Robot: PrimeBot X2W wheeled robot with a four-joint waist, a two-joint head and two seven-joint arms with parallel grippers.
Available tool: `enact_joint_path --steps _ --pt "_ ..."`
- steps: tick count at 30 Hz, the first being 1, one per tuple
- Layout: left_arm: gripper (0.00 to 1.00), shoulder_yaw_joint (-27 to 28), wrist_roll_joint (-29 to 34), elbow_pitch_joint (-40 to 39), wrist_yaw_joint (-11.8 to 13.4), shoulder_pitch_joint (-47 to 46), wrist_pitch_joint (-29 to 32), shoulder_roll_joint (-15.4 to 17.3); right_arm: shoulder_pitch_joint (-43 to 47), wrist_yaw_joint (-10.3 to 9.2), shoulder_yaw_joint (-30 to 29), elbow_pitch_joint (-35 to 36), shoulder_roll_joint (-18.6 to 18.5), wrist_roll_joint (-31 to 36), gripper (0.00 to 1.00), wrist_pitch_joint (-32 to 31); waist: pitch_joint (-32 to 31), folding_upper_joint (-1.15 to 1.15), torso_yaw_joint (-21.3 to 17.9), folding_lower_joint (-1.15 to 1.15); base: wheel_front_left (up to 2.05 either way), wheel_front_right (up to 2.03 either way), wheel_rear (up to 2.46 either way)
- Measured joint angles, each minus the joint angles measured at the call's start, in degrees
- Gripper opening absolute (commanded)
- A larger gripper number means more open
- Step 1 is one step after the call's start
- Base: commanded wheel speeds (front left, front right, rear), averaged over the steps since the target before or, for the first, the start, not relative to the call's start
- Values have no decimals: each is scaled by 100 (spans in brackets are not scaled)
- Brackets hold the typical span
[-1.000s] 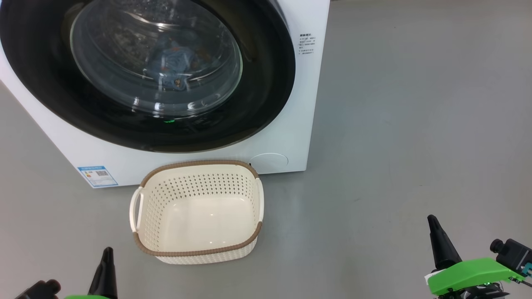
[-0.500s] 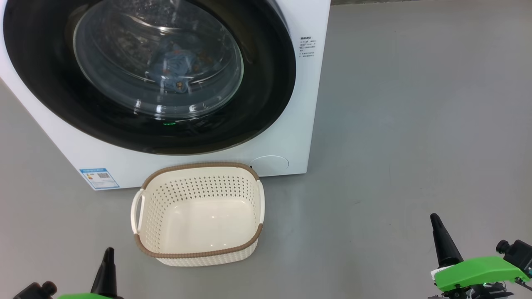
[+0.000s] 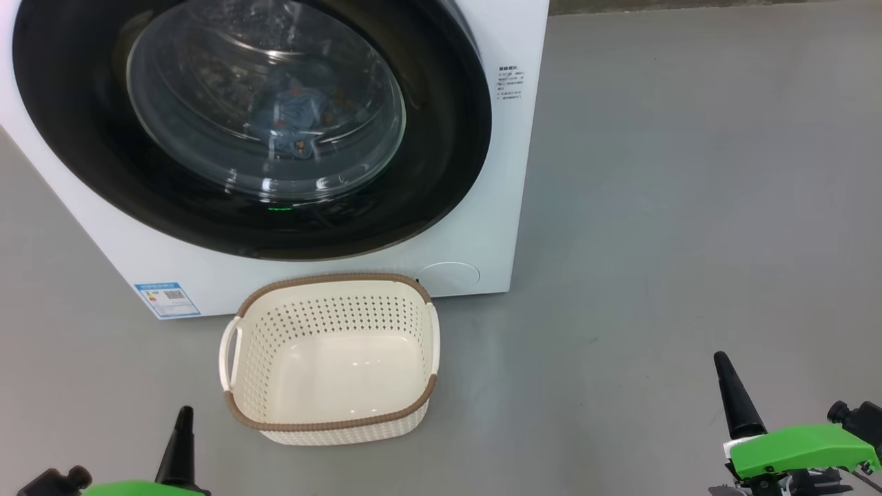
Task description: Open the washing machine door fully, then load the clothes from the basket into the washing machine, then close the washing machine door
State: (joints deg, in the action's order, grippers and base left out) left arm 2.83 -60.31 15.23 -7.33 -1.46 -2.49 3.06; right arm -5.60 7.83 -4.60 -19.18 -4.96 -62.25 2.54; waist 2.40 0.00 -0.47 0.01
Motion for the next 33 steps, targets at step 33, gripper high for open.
enact_joint_path --steps 33 --pt "0 119 -1937 0 0 -125 533 -45 0 -2 -188 199 134 -1789 0 -536 -137 0 28 0 0 0 0"
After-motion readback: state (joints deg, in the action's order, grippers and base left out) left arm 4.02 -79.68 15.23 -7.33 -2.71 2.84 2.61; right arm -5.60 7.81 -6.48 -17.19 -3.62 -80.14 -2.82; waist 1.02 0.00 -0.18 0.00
